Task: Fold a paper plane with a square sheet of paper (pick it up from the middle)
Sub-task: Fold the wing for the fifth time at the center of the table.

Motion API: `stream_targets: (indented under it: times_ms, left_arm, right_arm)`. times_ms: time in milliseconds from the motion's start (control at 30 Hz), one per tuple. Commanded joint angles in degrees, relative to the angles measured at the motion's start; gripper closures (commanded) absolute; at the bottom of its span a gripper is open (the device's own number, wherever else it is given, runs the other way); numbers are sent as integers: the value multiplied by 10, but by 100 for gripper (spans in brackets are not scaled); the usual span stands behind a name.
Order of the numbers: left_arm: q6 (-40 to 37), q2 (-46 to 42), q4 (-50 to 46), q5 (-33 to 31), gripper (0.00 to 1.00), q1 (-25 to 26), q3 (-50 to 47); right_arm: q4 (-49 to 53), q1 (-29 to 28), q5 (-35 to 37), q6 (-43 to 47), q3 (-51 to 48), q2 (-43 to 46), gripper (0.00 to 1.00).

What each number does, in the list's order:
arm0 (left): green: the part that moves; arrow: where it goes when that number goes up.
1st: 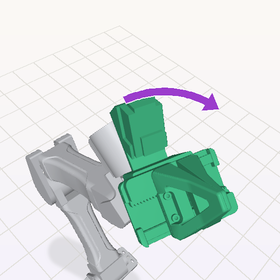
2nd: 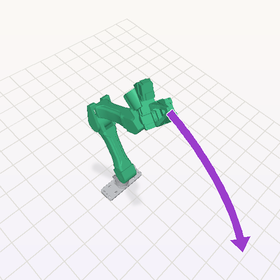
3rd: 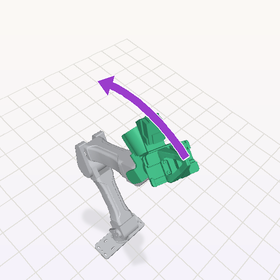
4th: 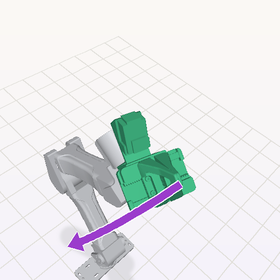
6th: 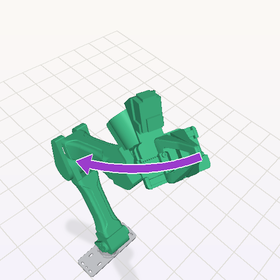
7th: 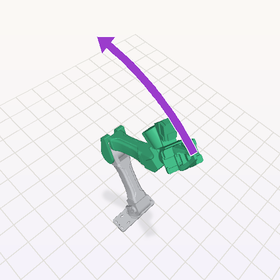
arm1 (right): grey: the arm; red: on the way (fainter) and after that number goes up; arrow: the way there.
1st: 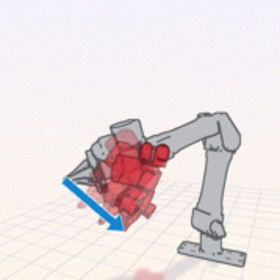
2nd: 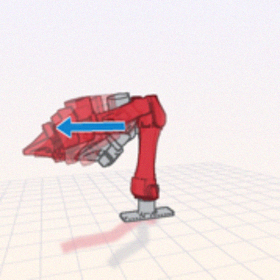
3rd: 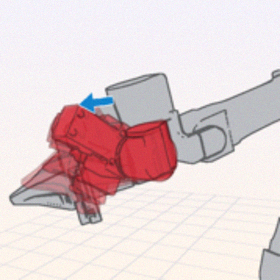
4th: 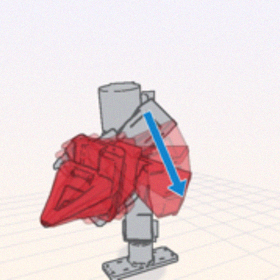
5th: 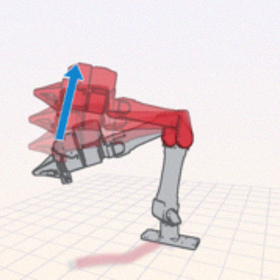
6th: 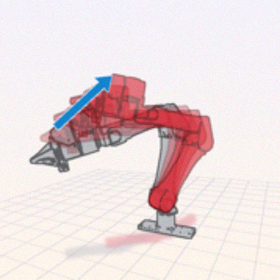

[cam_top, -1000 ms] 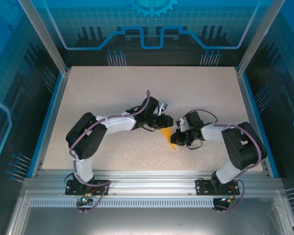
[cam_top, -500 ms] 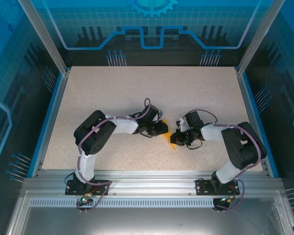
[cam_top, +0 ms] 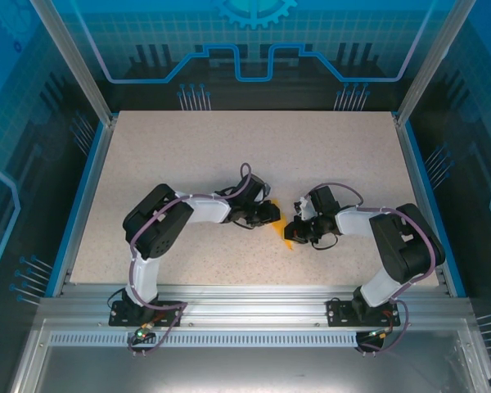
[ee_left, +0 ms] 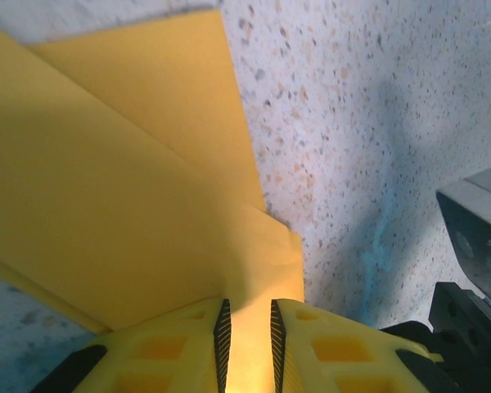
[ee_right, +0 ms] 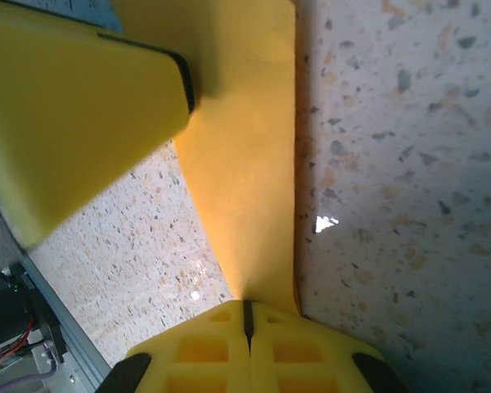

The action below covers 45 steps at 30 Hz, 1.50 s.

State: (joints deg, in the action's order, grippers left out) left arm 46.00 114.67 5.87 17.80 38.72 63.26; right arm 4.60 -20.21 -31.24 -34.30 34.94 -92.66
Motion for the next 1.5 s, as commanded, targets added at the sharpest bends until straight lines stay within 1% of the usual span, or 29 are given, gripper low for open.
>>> stream_targets:
  times_ms: [0,133,433,633,800,967,1100,1200,1300,1467]
  left_arm:
    - [-34,10,-38,-57,74,-46,13]
    - [-48,21,-40,-36,73,-71,31]
    - [-77,38,-67,-24,72,-110,58]
    - [-86,-3,-86,-9,69,-115,68]
    - [-71,-71,-82,12,67,-105,58]
    - [-61,-101,-81,22,69,-58,53]
    - [-35,-72,-68,20,73,-26,50]
    - [-6,-36,-38,21,75,-21,40]
    - [3,-3,-27,19,76,-19,40]
    - [1,22,-40,-3,77,-19,39]
  right_arm:
    - [43,-1,52,7,-22,-32,96]
    - [43,-1,50,7,-22,-34,96]
    - [42,0,46,8,-21,-34,96]
    - [39,0,38,10,-21,-35,96]
    - [38,1,33,11,-19,-34,95]
    - [37,1,29,11,-16,-29,95]
    - [31,1,22,8,-14,-24,95]
    - [34,1,15,9,-5,-19,94]
    - [39,1,12,7,0,-11,94]
    - [54,-1,3,9,13,8,94]
